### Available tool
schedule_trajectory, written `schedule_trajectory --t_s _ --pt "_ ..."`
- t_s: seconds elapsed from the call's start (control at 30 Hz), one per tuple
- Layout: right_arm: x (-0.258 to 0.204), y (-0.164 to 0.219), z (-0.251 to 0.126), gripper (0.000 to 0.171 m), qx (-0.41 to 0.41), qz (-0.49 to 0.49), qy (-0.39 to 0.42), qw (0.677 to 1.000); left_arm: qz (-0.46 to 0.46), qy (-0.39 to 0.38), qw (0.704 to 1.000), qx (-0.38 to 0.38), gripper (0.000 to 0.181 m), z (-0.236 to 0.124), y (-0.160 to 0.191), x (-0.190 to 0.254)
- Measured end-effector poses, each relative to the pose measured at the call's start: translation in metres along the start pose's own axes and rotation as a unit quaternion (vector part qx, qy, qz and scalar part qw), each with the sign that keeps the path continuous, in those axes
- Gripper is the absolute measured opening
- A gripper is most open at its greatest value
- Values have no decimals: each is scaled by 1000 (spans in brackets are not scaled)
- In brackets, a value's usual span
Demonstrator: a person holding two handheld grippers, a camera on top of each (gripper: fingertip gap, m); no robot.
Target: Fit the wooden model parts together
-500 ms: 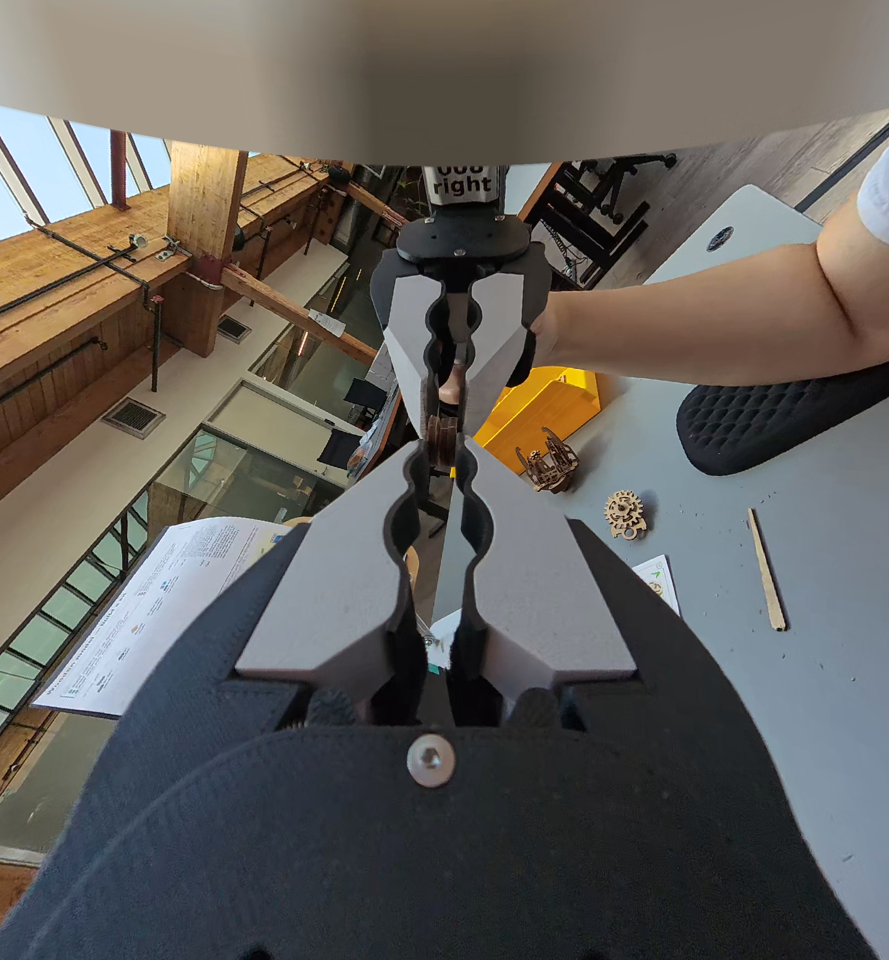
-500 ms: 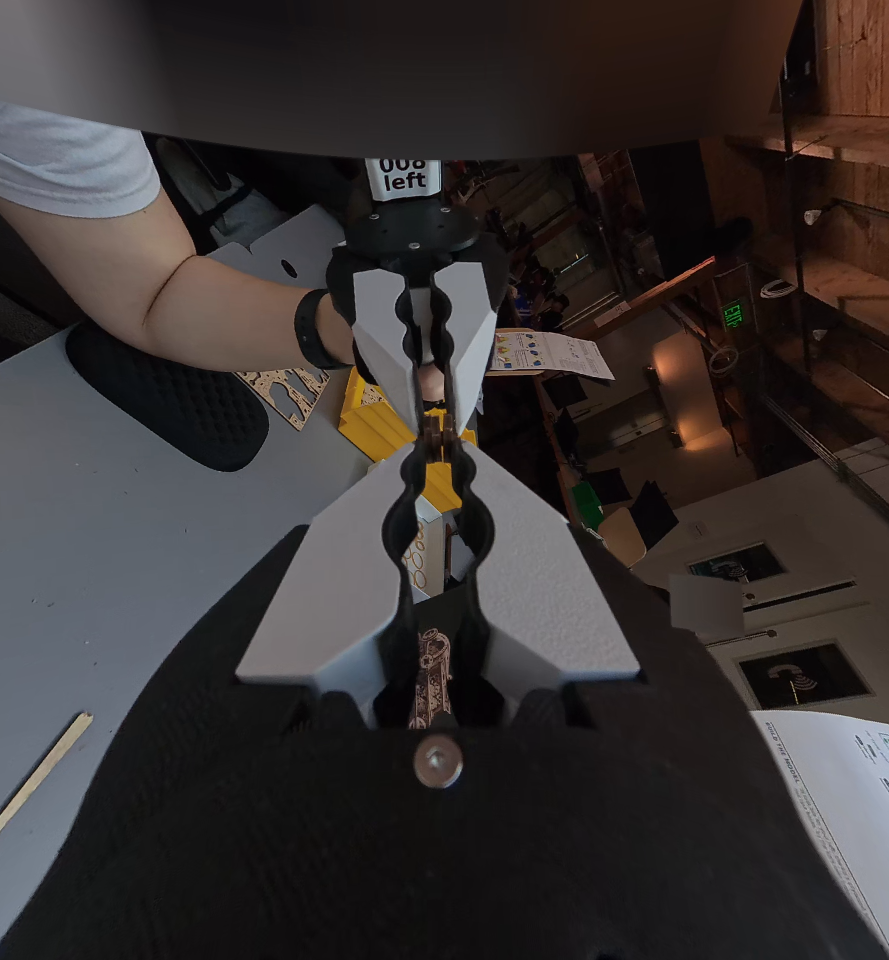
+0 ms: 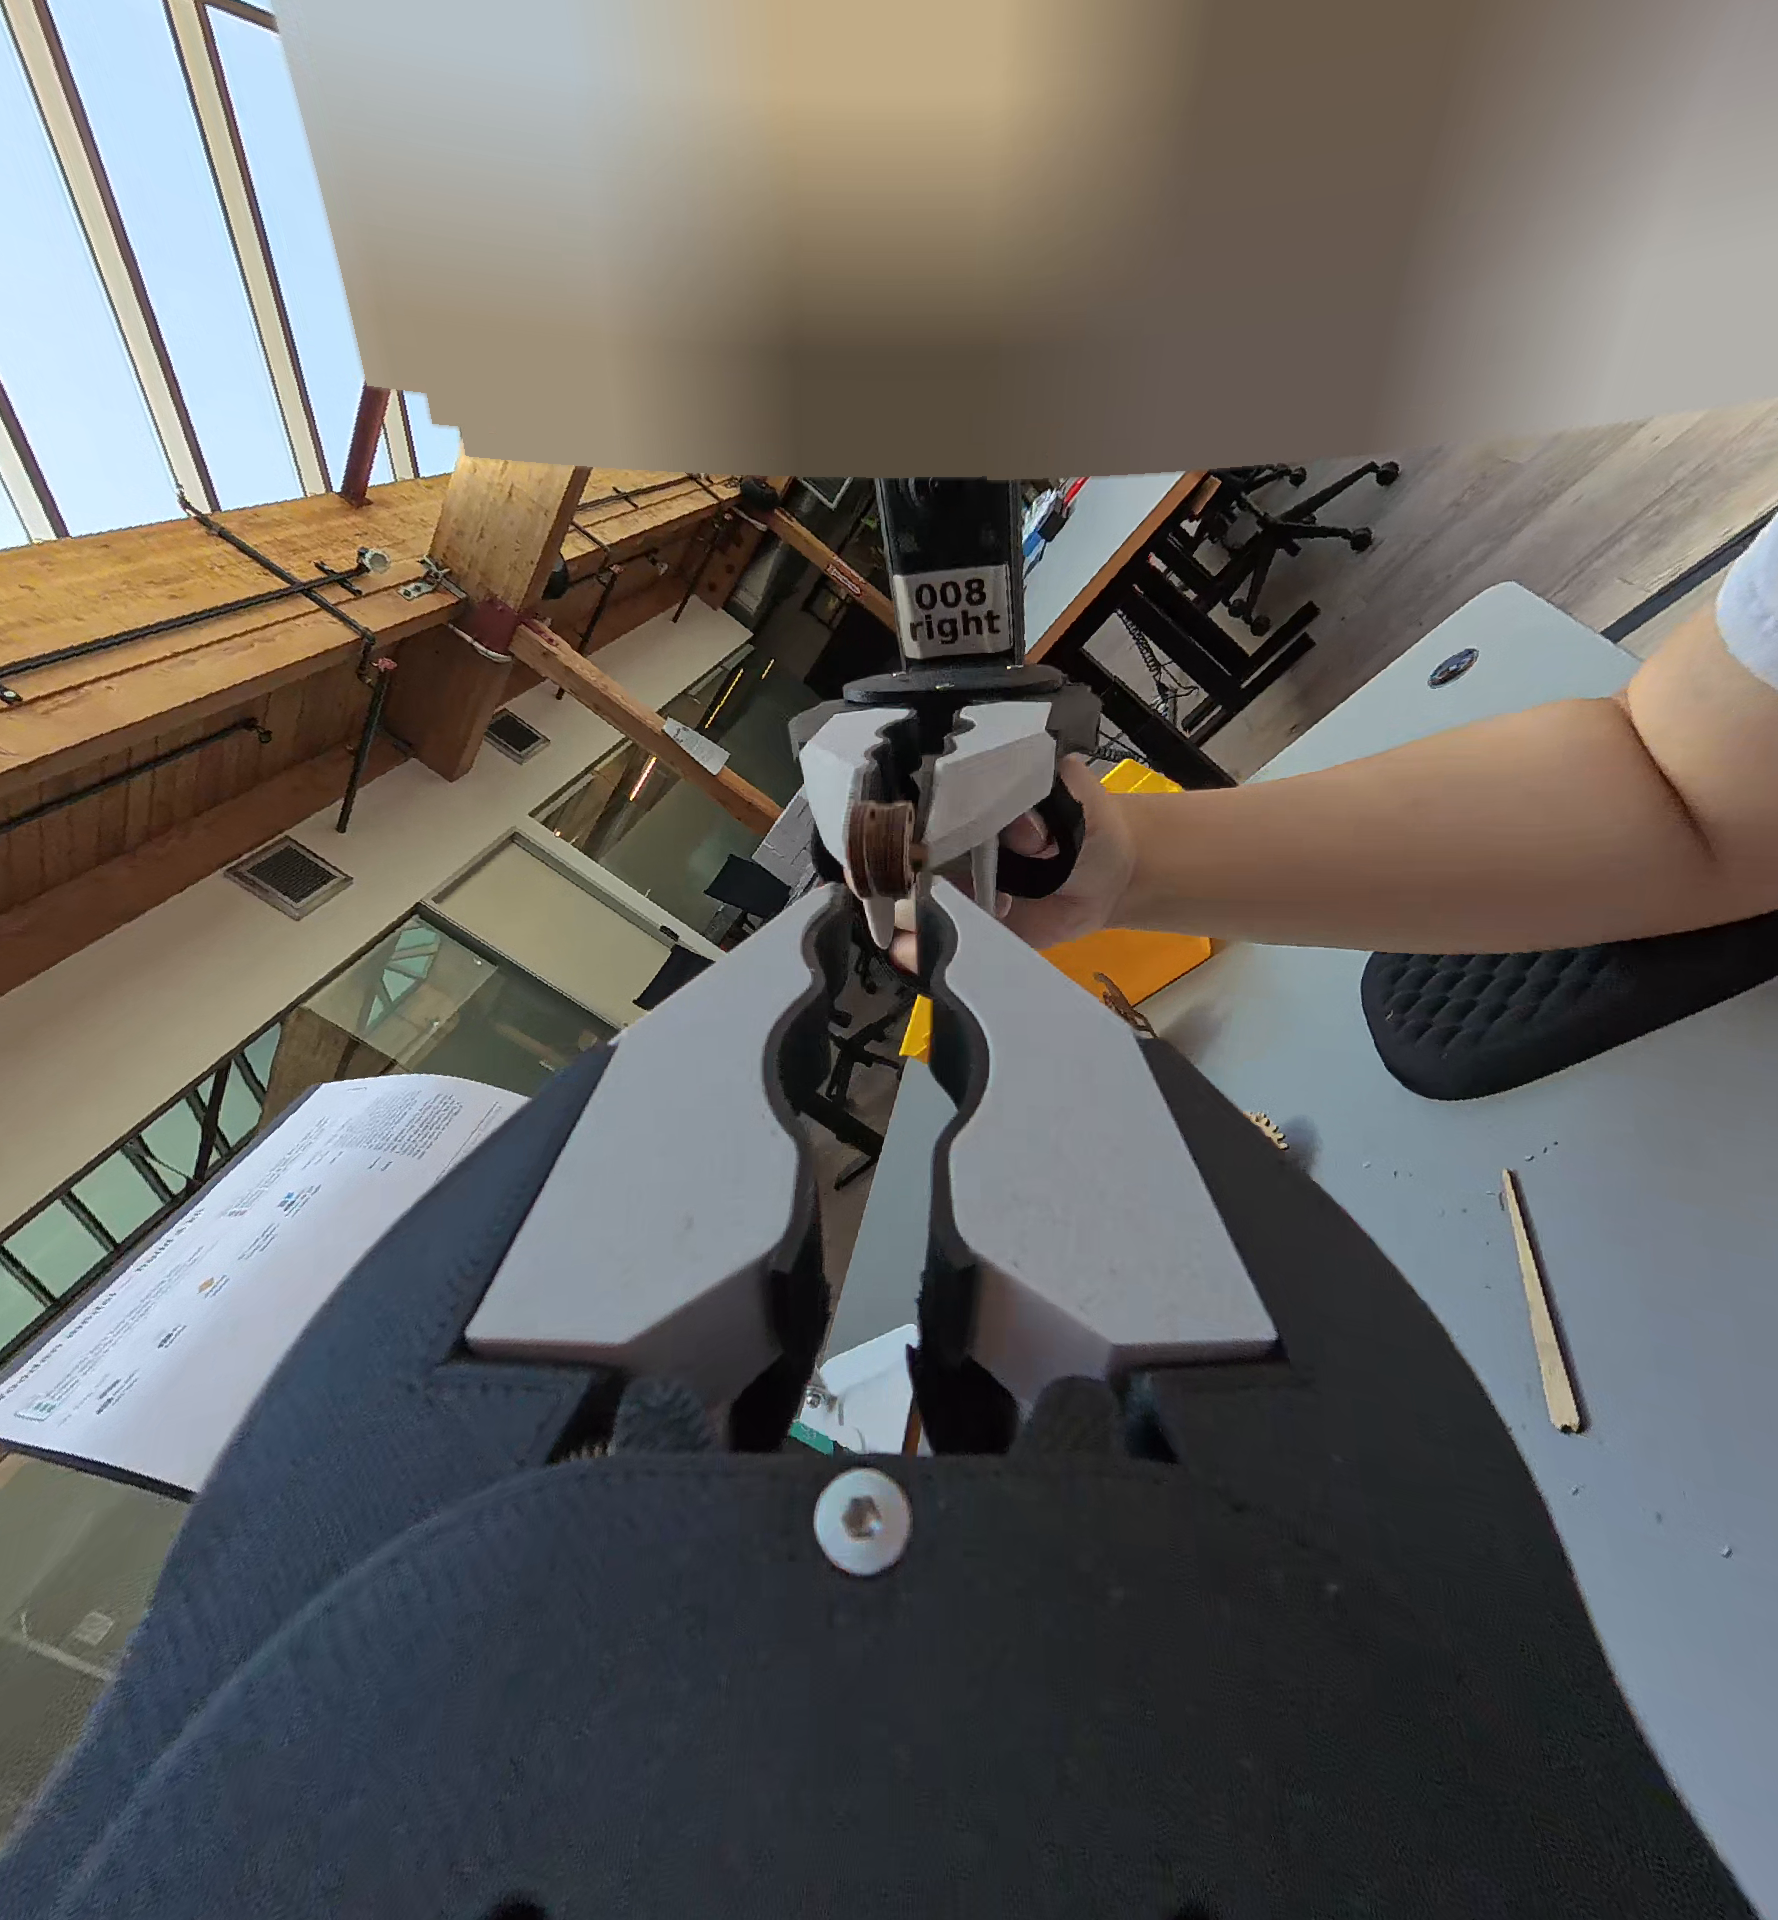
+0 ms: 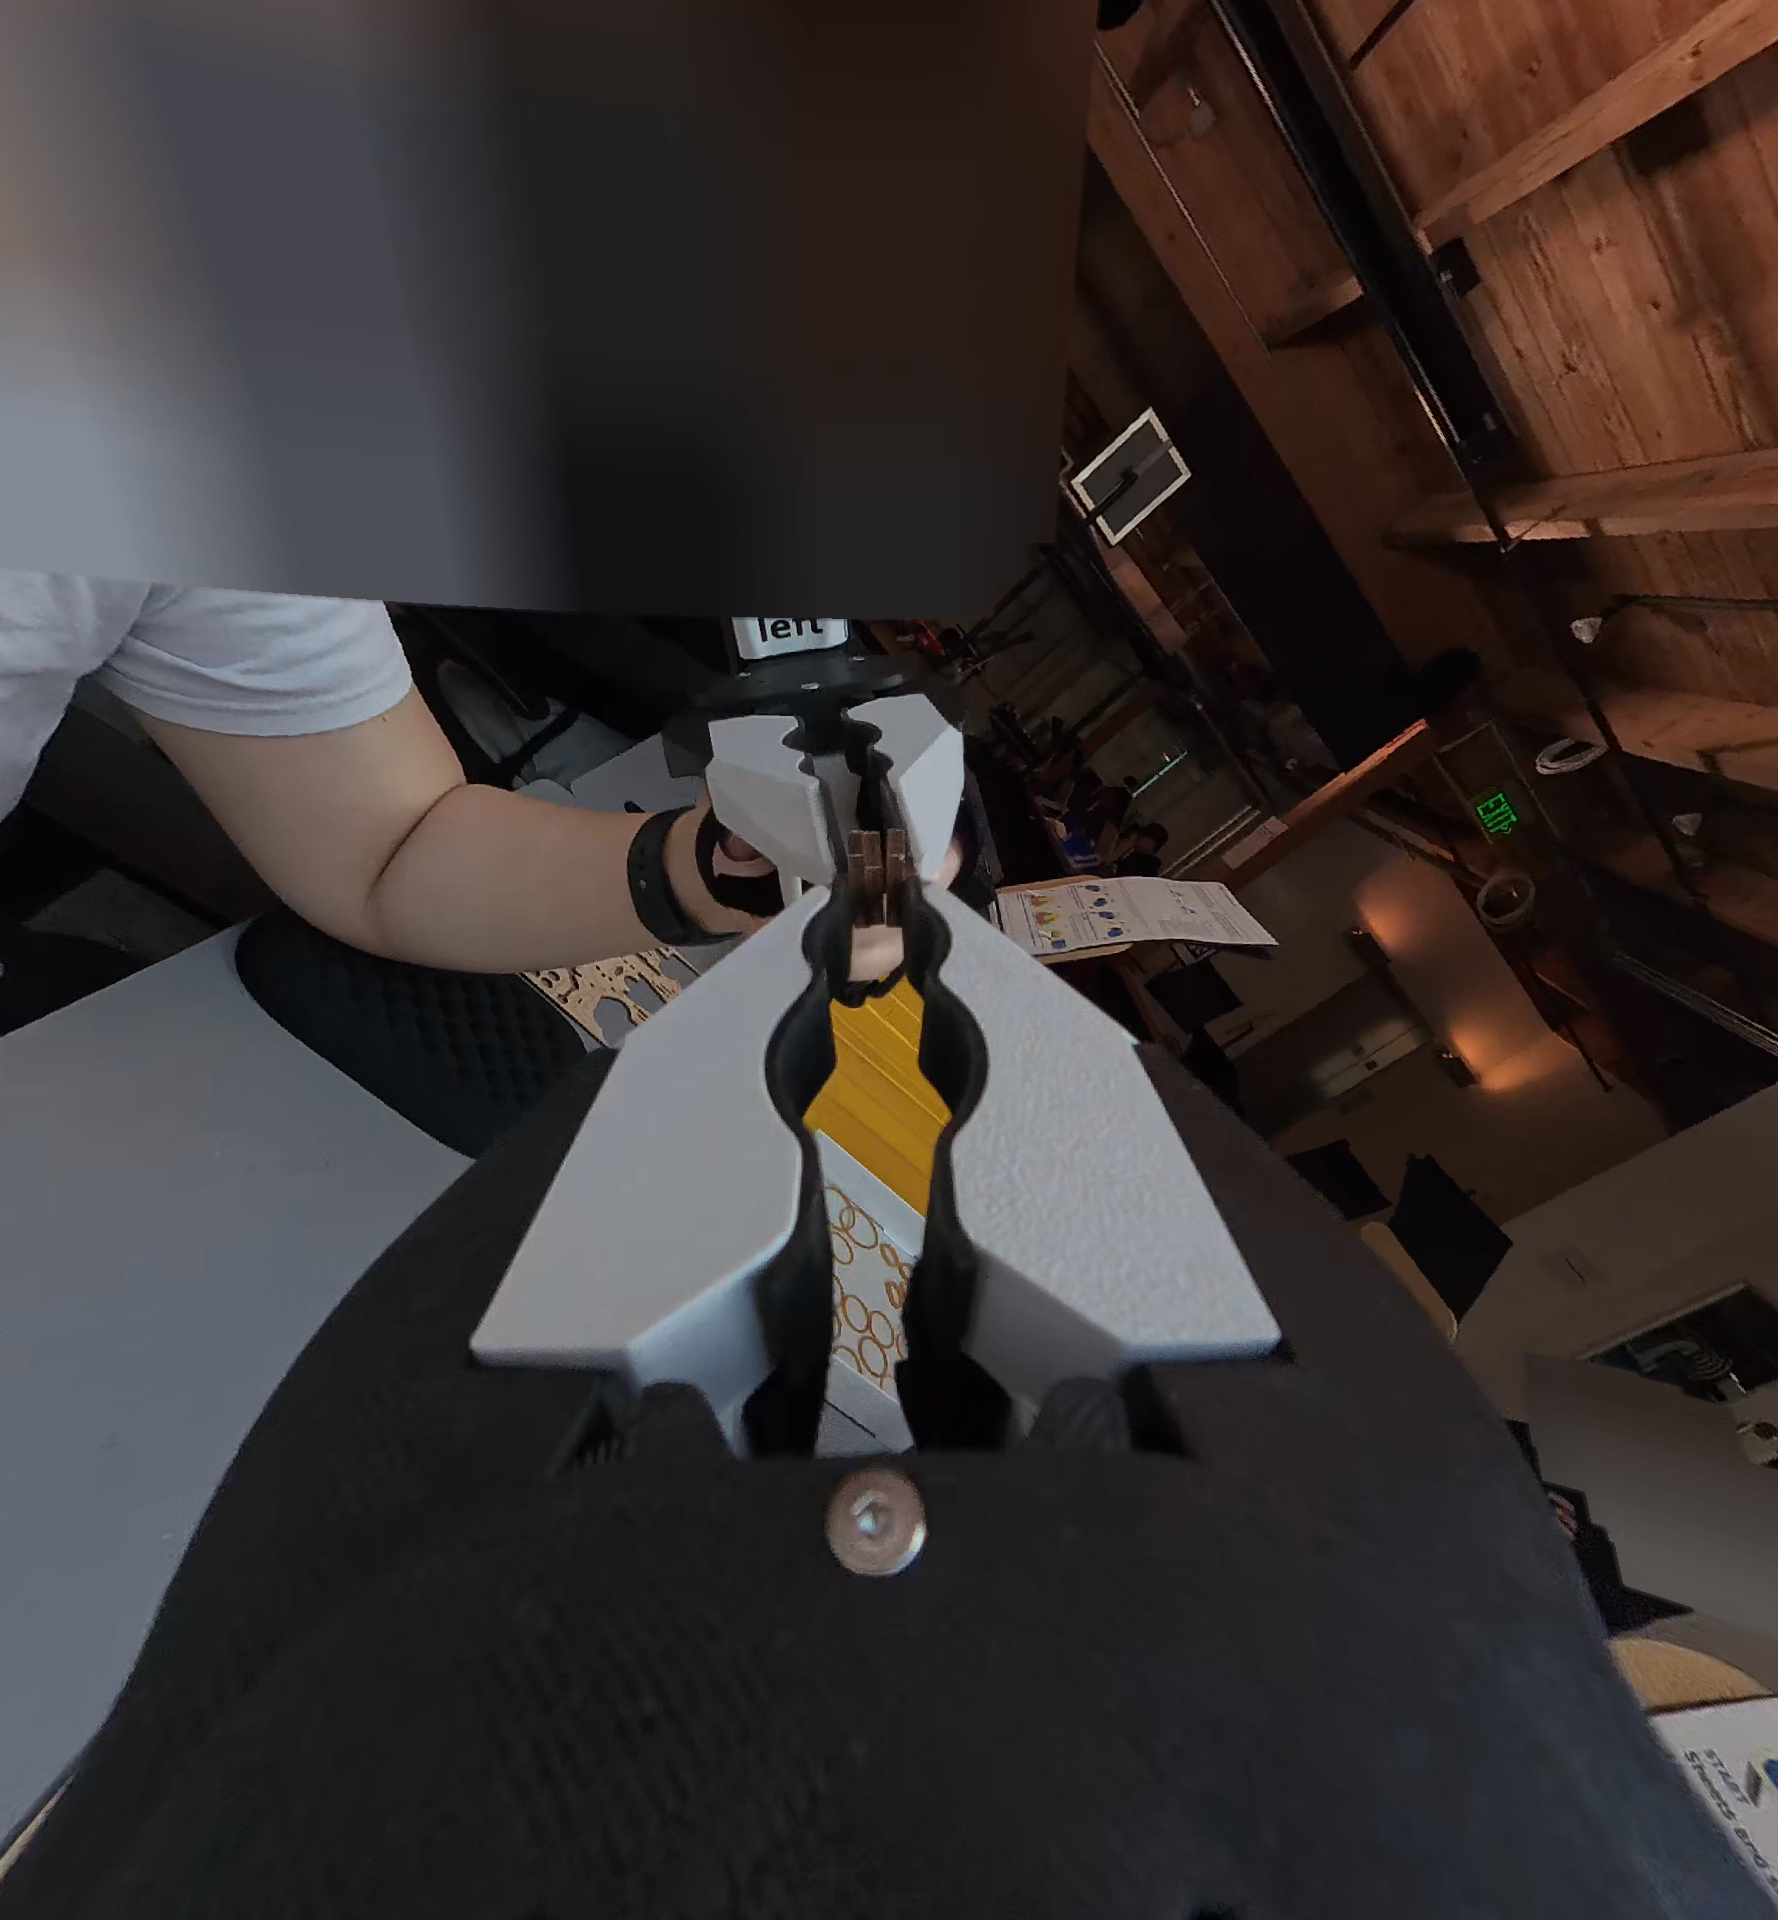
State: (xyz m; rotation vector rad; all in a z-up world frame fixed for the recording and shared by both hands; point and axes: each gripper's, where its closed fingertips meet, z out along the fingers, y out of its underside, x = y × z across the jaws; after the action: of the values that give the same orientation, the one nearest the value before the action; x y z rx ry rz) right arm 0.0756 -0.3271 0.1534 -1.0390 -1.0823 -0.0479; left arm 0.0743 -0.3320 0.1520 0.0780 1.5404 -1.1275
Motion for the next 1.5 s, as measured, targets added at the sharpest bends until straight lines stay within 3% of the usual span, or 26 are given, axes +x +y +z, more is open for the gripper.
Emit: schedule_trajectory --t_s 0.1,0.3,0.77,0.97,1.2,1.4,1.5 --pt "0 -14 -1 9 71 28 -10 997 -21 8 1000 16 15 -1 0 0" --pt "-4 -16 3 9 126 59 -33 990 -25 7 998 52 8 2 -10 4" --pt "-5 -6 1 9 127 46 -37 990 16 8 1000 5 7 3 1 5" --pt "2 7 3 11 73 18 -6 997 58 -13 998 -38 6 0 12 -2" --pt "16 15 -7 16 -48 -72 51 995 124 -52 984 -113 7 -8 32 -19" --pt "16 33 -3 23 -277 -243 94 925 182 -53 965 -182 7 -8 47 -16" --pt "18 36 1 22 -324 -270 109 900 203 -45 955 -210 7 -6 54 -12"
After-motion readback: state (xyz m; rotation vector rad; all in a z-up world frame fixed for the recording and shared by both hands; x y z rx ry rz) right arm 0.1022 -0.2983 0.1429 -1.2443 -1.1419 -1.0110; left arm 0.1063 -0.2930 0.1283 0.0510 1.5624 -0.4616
